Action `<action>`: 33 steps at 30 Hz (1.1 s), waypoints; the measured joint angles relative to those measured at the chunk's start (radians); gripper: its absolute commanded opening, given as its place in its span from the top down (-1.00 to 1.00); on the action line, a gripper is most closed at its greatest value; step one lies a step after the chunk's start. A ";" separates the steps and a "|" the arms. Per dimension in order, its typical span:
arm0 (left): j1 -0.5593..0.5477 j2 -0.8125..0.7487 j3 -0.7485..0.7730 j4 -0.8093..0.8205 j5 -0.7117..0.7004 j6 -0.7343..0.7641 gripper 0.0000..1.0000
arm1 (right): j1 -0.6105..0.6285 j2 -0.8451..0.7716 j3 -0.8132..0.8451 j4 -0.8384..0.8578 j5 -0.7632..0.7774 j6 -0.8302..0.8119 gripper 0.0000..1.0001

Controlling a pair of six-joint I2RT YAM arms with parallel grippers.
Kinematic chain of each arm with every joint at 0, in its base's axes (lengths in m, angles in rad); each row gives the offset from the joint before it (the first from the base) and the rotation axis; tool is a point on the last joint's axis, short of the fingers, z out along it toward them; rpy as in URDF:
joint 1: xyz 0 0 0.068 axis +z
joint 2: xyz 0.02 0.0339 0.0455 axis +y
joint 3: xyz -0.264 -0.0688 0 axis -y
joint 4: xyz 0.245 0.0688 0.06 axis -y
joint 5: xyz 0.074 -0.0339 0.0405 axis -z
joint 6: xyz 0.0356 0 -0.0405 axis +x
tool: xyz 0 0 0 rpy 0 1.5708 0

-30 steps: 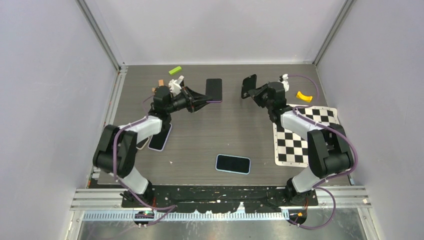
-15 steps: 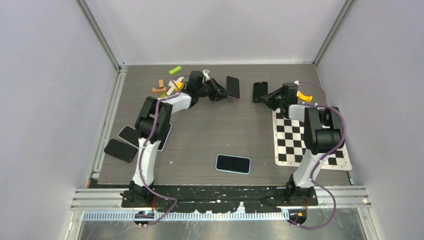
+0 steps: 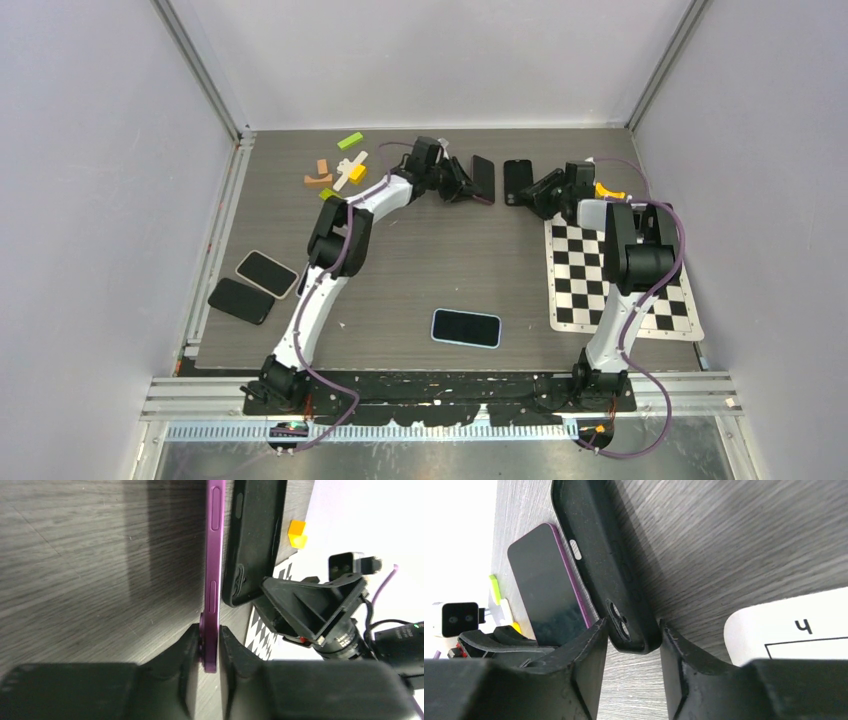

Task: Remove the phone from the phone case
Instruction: Place the phone case at the center of the board, then place the phone at the center of the board, then pick up the phone at the center of the board.

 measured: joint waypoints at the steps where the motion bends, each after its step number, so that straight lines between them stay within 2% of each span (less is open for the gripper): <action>1: -0.003 0.007 0.012 -0.011 -0.003 0.006 0.21 | 0.000 0.000 0.012 -0.018 0.002 -0.013 -0.14; 3: -0.010 0.018 0.024 -0.049 -0.010 0.023 0.01 | 0.000 0.000 0.036 -0.051 0.010 -0.039 -0.33; 6: -0.015 0.020 0.041 -0.086 -0.003 0.035 -0.20 | 0.002 -0.005 0.065 -0.089 0.019 -0.068 -0.77; 10: -0.022 -0.006 0.048 -0.141 -0.039 0.093 -0.45 | 0.003 -0.047 0.085 -0.192 0.054 -0.134 -0.87; 11: -0.024 -0.018 0.048 -0.168 -0.060 0.117 -0.84 | 0.002 -0.069 0.084 -0.241 0.065 -0.153 -0.88; 12: -0.026 -0.027 0.048 -0.188 -0.076 0.140 -0.97 | 0.002 -0.083 0.082 -0.264 0.071 -0.163 -0.88; 19: -0.033 -0.115 0.040 -0.381 -0.214 0.309 -0.99 | 0.023 -0.295 -0.005 -0.391 0.098 -0.224 -0.86; 23: -0.032 -0.231 -0.095 -0.440 -0.273 0.379 -0.99 | 0.126 -0.474 -0.082 -0.457 0.105 -0.278 -0.77; 26: -0.032 -0.393 -0.268 -0.449 -0.275 0.421 -0.99 | 0.265 -0.583 -0.121 -0.509 0.118 -0.311 -0.77; 30: -0.032 -0.712 -0.536 -0.447 -0.303 0.471 -0.99 | 0.493 -0.686 -0.209 -0.561 0.171 -0.336 -0.77; 33: -0.033 -0.922 -0.655 -0.456 -0.348 0.496 -0.99 | 0.605 -0.712 -0.285 -0.594 0.204 -0.342 -0.78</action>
